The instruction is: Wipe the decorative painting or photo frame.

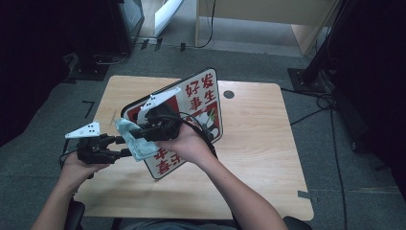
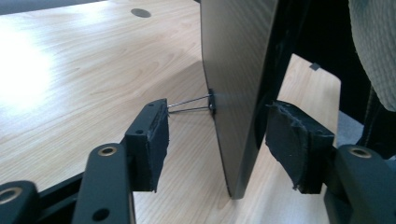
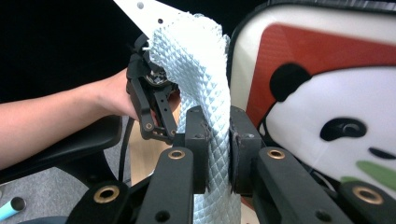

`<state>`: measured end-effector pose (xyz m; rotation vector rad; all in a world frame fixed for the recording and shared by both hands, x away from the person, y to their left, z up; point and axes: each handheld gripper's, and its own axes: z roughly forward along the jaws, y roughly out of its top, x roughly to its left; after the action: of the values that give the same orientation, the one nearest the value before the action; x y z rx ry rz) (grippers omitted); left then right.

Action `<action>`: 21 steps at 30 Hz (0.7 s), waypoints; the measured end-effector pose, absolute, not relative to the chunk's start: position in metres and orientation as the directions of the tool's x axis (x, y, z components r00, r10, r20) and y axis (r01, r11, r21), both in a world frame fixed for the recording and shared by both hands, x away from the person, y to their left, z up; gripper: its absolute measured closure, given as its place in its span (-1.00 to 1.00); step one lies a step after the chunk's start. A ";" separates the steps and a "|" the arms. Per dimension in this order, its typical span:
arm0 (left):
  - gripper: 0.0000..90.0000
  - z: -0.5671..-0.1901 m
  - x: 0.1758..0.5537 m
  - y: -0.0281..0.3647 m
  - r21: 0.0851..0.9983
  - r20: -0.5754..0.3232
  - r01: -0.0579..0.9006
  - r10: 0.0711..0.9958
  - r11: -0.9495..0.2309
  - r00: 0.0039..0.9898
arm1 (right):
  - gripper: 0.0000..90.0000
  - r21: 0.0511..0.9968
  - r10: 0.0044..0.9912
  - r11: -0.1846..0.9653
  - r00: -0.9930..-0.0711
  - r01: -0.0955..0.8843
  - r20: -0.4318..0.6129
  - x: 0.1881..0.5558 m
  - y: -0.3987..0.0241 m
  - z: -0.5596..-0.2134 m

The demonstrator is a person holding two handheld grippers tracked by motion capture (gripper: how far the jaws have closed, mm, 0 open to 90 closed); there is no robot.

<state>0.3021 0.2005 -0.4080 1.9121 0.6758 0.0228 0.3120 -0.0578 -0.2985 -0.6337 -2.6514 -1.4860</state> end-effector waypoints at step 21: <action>0.07 -0.399 0.296 0.189 0.843 -0.314 0.458 0.435 -0.281 0.844 | 0.80 0.849 0.327 0.455 -0.937 0.268 0.121 0.339 -0.044 -0.217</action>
<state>0.2957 0.1887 -0.3989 1.9102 0.6656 -0.0262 0.3390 -0.0440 -0.2174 -0.5586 -2.7294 -1.5763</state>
